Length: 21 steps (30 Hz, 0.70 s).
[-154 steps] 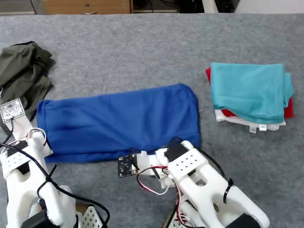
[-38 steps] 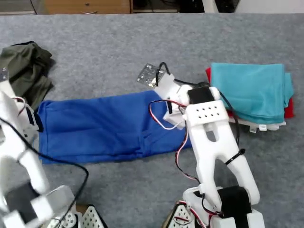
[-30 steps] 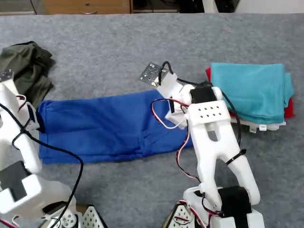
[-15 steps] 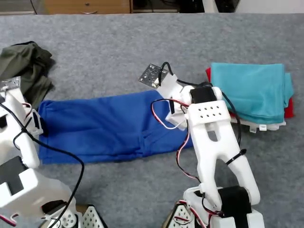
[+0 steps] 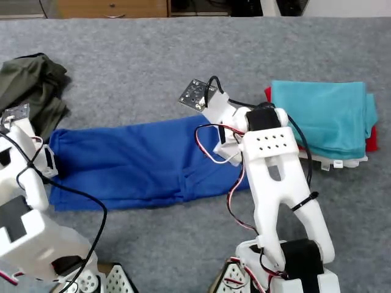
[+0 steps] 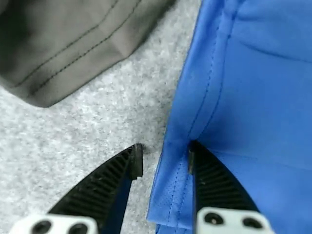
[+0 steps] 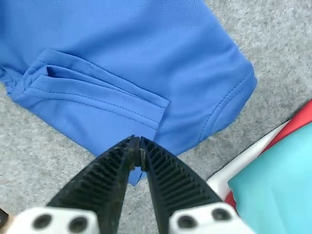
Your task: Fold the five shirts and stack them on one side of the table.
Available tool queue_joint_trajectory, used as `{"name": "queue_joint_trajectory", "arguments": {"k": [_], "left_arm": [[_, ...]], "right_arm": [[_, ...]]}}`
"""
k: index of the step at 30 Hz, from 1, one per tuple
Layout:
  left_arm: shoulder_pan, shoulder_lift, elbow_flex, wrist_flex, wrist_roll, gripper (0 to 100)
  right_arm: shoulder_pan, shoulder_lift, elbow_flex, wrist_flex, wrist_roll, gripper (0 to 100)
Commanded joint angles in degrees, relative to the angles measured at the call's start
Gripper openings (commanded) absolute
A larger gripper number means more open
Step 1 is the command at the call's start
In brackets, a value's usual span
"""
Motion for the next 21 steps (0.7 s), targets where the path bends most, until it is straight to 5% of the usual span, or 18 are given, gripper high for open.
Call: {"name": "queue_joint_trajectory", "arguments": {"k": [1, 14, 21], "left_arm": [[2.4, 5.6, -5.3, 4.7, -0.4, 16], [10.5, 16.1, -13.3, 14.4, -0.1, 2], [12.0, 16.0, -13.1, 14.1, -0.1, 2]], "right_arm": [[0.7, -2.2, -2.8, 0.5, -0.7, 0.2], [0.7, -2.2, -2.8, -0.1, -1.9, 0.2], [0.9, -2.3, -2.8, -0.1, -1.9, 0.2]]}}
